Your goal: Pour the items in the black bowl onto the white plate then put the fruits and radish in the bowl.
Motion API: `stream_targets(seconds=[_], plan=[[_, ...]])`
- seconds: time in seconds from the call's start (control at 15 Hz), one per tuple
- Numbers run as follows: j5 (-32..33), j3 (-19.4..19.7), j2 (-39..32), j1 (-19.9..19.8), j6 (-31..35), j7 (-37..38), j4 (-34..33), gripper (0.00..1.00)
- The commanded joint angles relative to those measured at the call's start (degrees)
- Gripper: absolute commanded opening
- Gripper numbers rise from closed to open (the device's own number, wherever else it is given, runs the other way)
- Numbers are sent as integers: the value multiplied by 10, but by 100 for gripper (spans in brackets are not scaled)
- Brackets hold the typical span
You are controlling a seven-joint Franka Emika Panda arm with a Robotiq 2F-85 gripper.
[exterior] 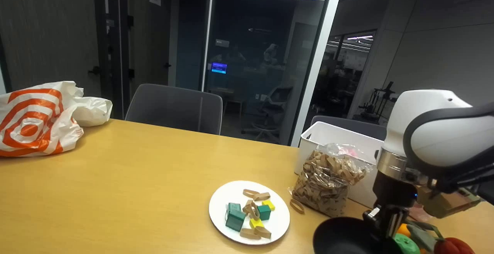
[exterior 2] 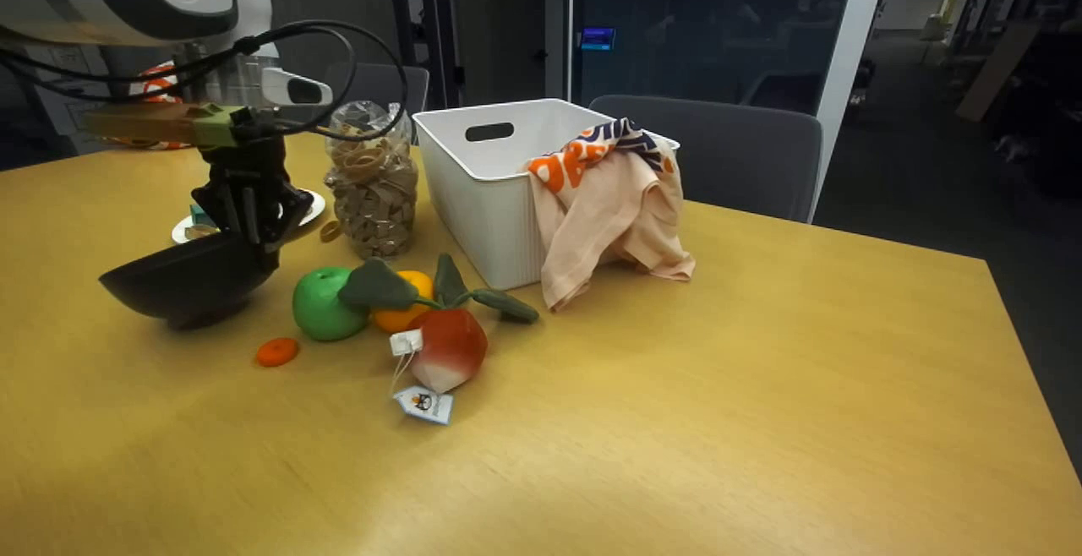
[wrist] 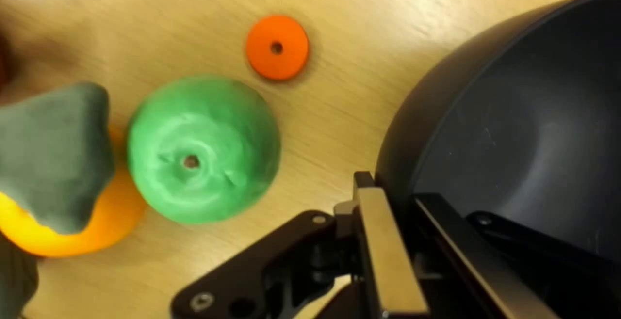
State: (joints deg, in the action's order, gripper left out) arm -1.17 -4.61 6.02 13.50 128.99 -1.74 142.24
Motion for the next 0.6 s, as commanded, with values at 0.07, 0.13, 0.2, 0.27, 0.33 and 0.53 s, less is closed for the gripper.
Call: stream_targets(seconds=[0.07,0.13,0.2,0.27,0.33,0.53], plan=[[-17,-7,-16,-28,-201,-67,-93,5],[-29,-7,-21,-29,-212,-91,-102,5],[-39,-7,-25,-31,-218,-106,-112,5],[-58,-5,-26,-32,-222,-128,-119,5],[-73,-5,-30,-33,-222,-143,-124,6],[-114,-4,-38,-38,-193,-180,-115,6]])
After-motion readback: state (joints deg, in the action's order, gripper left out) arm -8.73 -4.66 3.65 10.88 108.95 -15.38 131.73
